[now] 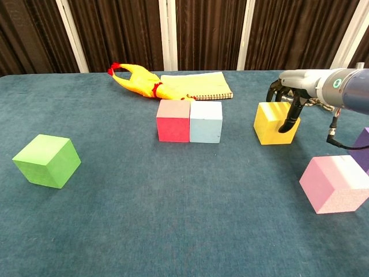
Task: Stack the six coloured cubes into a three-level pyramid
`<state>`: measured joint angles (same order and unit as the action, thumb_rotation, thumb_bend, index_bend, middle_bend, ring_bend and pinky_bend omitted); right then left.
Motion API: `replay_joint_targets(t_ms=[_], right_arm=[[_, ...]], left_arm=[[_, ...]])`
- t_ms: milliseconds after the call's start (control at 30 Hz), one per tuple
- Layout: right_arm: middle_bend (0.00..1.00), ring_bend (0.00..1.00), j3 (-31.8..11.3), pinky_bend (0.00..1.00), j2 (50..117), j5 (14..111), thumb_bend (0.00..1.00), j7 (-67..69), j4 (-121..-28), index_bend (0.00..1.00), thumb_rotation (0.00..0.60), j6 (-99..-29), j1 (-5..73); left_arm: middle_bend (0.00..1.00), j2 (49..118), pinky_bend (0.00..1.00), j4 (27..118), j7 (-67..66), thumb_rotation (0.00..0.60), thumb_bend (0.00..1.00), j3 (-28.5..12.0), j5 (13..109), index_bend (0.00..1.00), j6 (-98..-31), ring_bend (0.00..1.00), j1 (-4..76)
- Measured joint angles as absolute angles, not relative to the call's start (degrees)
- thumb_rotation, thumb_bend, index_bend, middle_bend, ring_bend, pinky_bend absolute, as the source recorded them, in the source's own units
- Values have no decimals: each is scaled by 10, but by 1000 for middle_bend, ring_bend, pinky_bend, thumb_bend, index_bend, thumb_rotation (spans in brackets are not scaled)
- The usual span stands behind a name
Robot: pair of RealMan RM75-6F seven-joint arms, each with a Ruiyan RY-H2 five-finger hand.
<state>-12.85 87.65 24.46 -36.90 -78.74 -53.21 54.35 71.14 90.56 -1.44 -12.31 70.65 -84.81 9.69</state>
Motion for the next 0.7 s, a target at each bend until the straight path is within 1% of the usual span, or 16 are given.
replay_joint_targets(t_ms=[200,500,600,700], right_arm=[[314,160,-128,0,876,248,131,-367,-789,340,600,-533,543],[317,167,-127,0,880,247,131,-364,-783,343,600,-531,543],[332,177,-129,0,880,248,131,-365,-782,343,600,-531,545],[366,204,-129,0,879,249,131,-365,-783,343,600,-533,545]], left_arm=[[0,714,0,907,-11,600,281,-125,702,188,-843,0,97],[0,714,0,910,-9,600,281,-128,699,192,-841,0,97],[0,715,0,910,-9,600,281,-129,698,194,-840,0,96],[0,715,0,911,-7,600,281,-129,696,196,-838,0,96]])
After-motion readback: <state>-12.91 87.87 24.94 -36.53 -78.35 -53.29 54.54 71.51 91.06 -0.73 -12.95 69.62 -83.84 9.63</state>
